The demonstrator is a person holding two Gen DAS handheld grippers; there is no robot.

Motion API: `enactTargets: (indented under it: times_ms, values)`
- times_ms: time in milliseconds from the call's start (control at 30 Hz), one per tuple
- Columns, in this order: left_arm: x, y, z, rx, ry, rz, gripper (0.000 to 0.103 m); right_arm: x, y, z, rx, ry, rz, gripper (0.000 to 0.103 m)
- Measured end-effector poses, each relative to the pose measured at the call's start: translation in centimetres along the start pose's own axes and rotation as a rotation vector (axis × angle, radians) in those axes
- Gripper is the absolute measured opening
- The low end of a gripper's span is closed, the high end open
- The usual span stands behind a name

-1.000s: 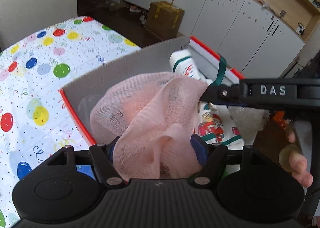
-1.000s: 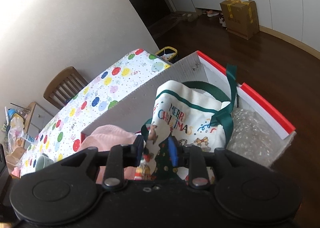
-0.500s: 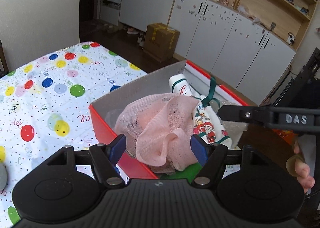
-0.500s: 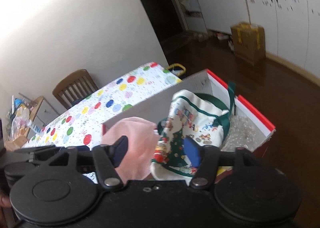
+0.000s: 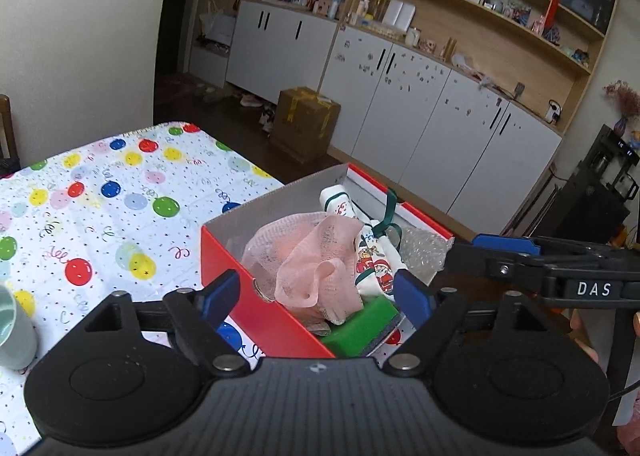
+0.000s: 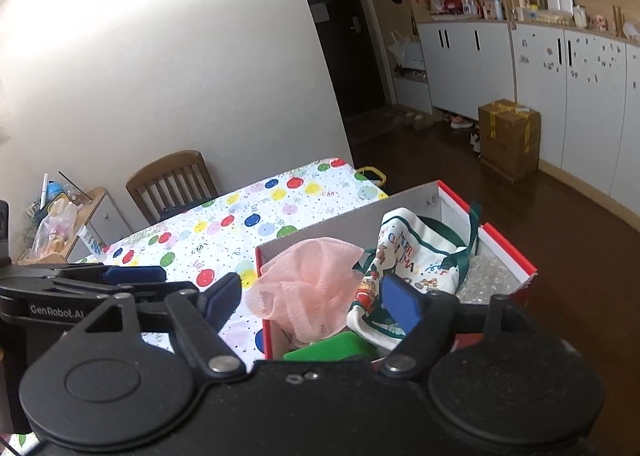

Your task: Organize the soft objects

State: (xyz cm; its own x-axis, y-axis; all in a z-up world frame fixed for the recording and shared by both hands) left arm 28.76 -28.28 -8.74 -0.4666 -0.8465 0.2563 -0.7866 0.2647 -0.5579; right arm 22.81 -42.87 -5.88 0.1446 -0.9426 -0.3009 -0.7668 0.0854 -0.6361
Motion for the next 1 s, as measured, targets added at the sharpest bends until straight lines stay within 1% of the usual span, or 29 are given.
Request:
enactTargets:
  times_ms: [67,100,200,233,267,367,500,600,700,833,1000]
  values:
    - [0.1,0.2,-0.9,0.016,-0.002,0.001,0.084,-0.6,0.3,-0.6,0.010,0.003,-0.009,0.083]
    - [0.2,0.4,-1.3,0.023,-0.002,0.002,0.086,-0.8,0.5,-0.9,0.016,0.005,-0.011,0.084]
    - [0.3,0.8,-2.3,0.037,0.001,0.000,0.098,-1.5,0.9,-1.7,0.035,0.007,-0.017,0.089]
    - [0.5,0.9,-2.6,0.041,0.002,0.002,0.100,-1.7,1.1,-2.0,0.045,0.009,-0.017,0.093]
    - [0.6,1.1,-2.9,0.046,0.001,0.003,0.100,-1.9,1.2,-2.3,0.053,0.011,-0.016,0.097]
    - [0.9,1.4,-4.0,0.070,0.011,-0.001,0.101,-2.1,1.3,-3.3,0.085,0.030,-0.013,0.102]
    - [1.3,1.9,-5.0,0.084,0.029,-0.019,0.103,-2.4,1.5,-4.4,0.121,0.042,-0.009,0.103]
    - [1.7,2.2,-5.6,0.105,0.008,-0.002,0.103,-2.5,2.0,-4.8,0.134,0.054,-0.003,0.103]
    - [2.1,2.7,-6.2,0.117,0.007,0.012,0.103,-2.7,2.6,-5.1,0.138,0.052,0.007,0.103]
    - [2.7,3.2,-6.7,0.129,-0.023,0.050,0.103,-3.0,3.3,-5.5,0.139,0.062,0.005,0.103]
    - [2.7,3.7,-7.0,0.137,-0.038,0.053,0.103,-3.3,3.9,-5.7,0.137,0.054,0.014,0.103]
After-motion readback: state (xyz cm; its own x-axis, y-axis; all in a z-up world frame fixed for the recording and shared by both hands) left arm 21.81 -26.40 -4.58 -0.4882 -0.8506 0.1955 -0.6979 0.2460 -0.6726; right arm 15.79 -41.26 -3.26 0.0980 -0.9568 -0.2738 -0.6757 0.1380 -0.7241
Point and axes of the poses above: each gripper's, at about its wrist camera, not at the fingertips, and z roughly the way its jaws point, x to its right, y to its underside, the point moved 10 cm from there along z, roughly the way its jaws point, and after that the axes turned 15 degrees about -x, right-handed, at the moved point
